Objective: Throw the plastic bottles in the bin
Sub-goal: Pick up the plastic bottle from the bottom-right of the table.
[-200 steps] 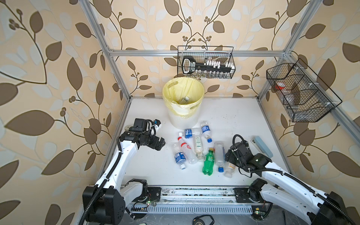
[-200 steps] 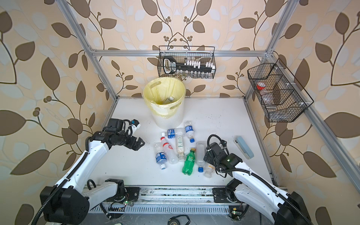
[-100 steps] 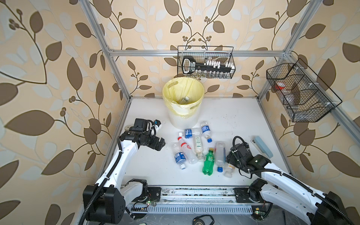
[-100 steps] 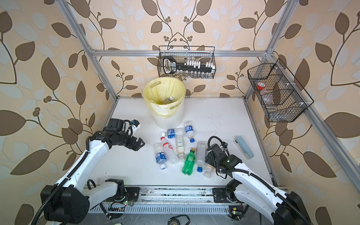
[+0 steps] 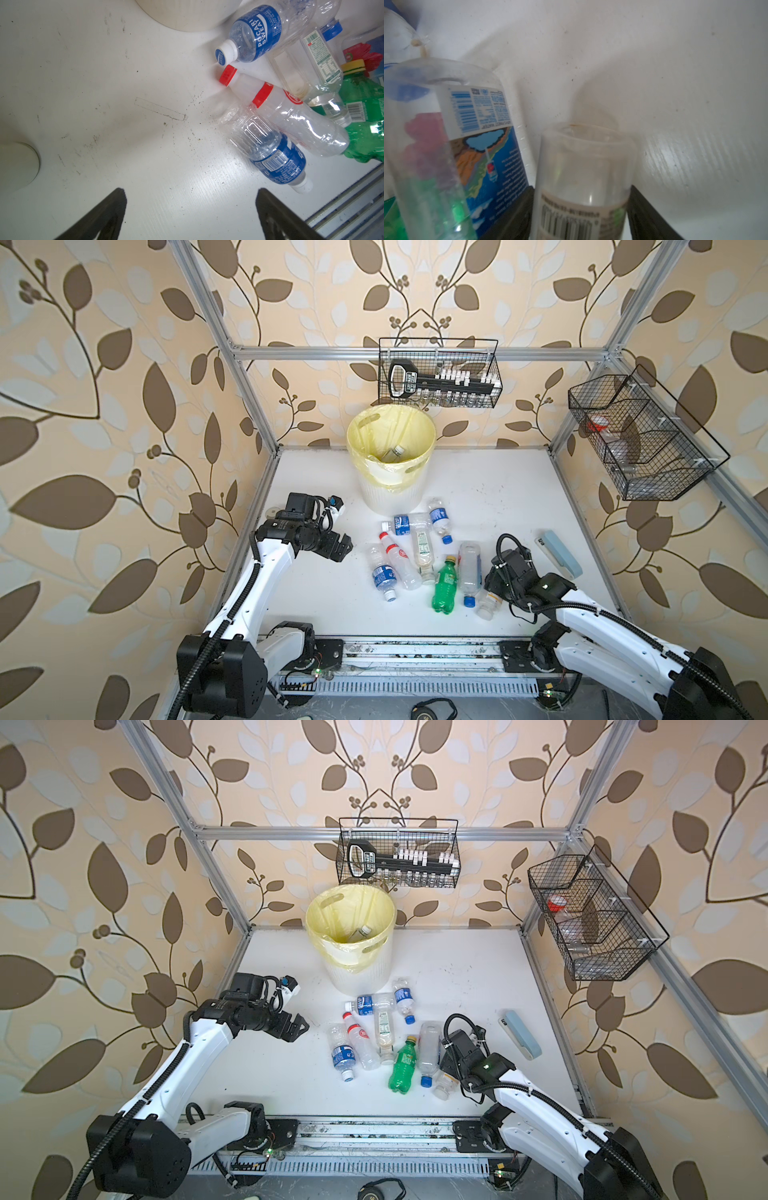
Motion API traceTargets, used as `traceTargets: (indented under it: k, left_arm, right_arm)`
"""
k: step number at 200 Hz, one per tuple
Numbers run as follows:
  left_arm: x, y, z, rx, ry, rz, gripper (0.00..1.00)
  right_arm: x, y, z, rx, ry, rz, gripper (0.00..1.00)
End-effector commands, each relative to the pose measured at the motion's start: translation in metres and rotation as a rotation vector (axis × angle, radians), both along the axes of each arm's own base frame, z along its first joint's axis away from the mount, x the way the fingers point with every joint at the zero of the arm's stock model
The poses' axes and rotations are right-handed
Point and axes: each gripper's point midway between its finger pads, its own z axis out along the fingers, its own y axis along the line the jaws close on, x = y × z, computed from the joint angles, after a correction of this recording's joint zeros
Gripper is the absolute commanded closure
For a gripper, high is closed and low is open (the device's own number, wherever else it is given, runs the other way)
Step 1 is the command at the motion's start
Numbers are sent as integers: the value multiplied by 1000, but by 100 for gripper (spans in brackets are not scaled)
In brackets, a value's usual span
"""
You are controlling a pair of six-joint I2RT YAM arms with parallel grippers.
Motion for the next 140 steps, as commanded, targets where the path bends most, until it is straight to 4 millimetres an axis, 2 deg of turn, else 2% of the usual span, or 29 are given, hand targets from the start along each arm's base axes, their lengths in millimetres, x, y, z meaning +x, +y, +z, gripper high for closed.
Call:
traceTargets:
  k: [1,59,104,140]
  left_arm:
    - [-4,2,0,1,-8,-13,1]
    - [-5,1,0,-6,-7,-17,1]
    - [-5,-1,0,-19,3,-19,1]
    - [-5,1,0,-15,-2,-14,1]
  right_arm:
    - [-3,-4,-4,7,-2,-29,36]
    - [0,-4,2,23,-19,-34,51]
    - [5,-3,16,53,-80,-37,52]
    - [9,-6,35,52,-129,-45,53]
